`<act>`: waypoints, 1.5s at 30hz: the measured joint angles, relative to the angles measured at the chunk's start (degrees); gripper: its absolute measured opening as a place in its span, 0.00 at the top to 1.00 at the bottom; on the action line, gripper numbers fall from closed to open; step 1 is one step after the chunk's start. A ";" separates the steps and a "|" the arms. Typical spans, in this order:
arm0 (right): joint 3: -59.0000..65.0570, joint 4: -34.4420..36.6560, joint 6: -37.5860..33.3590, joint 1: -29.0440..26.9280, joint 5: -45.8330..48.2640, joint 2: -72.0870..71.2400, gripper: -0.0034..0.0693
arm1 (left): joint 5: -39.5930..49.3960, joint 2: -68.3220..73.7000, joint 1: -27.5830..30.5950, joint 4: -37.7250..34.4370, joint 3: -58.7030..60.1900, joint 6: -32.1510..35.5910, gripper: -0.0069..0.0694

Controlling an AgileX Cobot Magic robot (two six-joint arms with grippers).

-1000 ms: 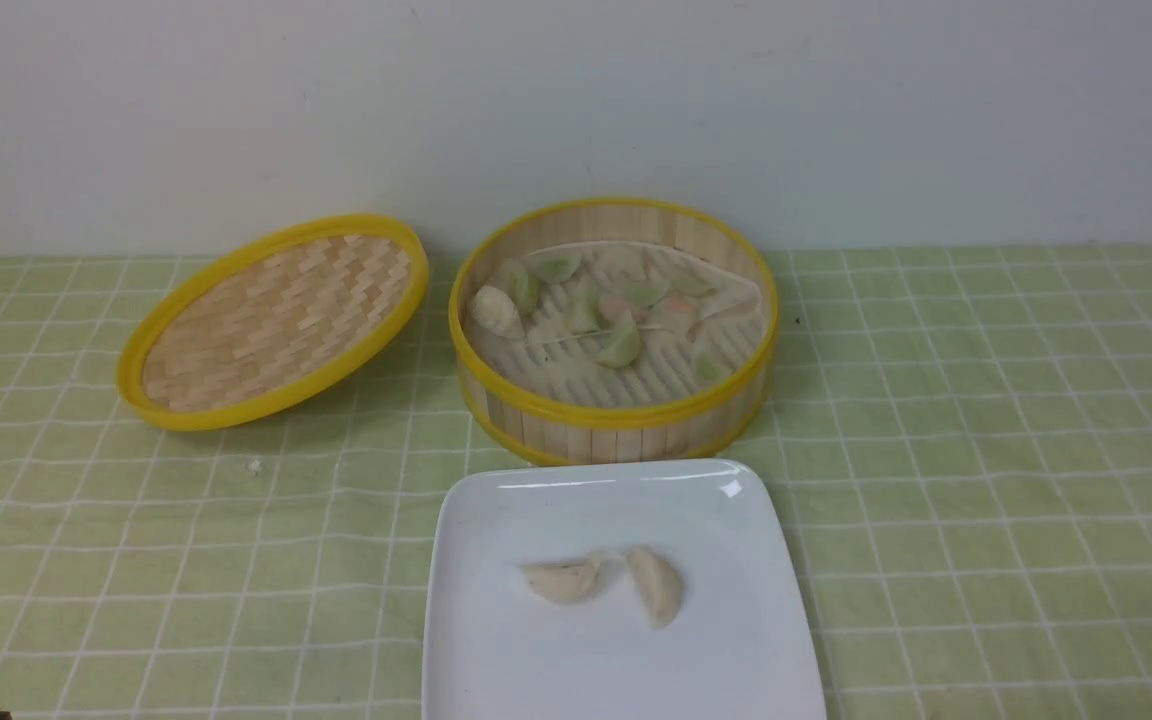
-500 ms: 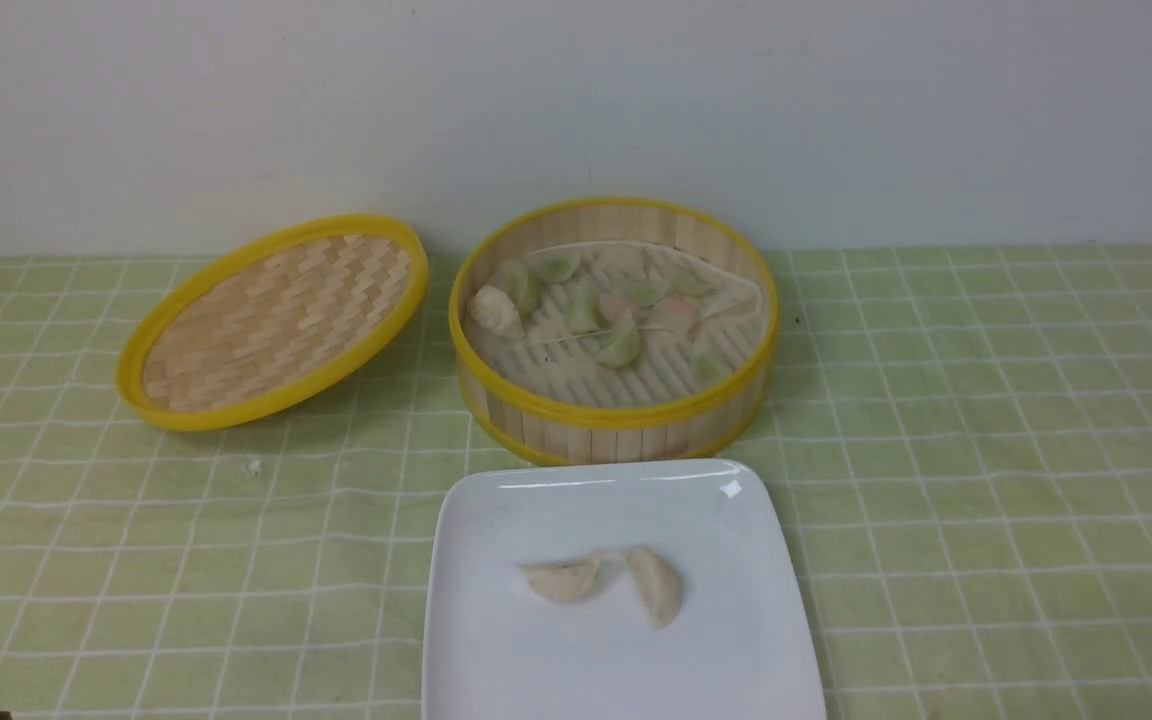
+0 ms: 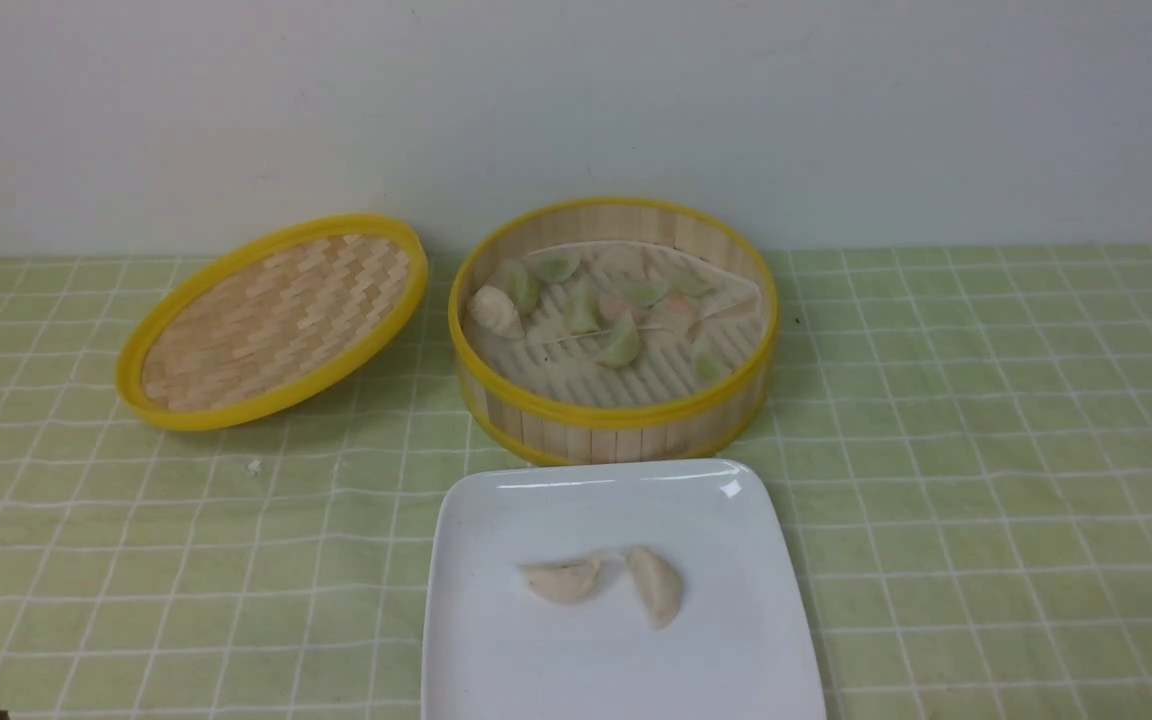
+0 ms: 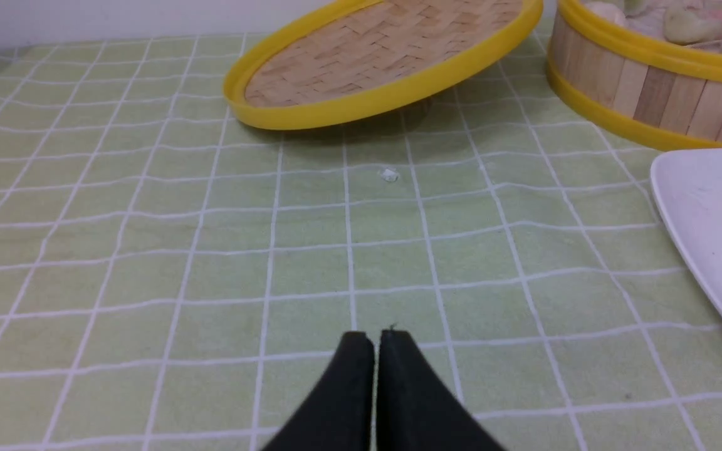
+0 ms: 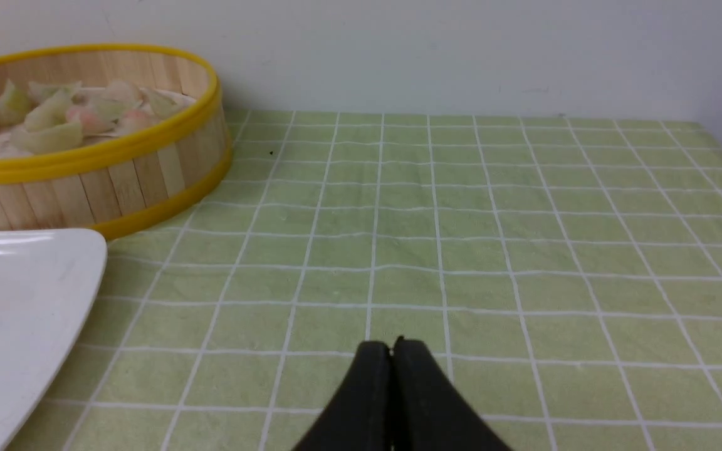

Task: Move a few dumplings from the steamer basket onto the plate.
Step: Use the left arm to grab a dumpling from the steamer

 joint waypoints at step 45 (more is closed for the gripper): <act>0.34 30.05 14.42 0.00 -20.32 0.00 0.97 | 40.47 62.52 0.00 -26.84 -60.48 13.16 0.92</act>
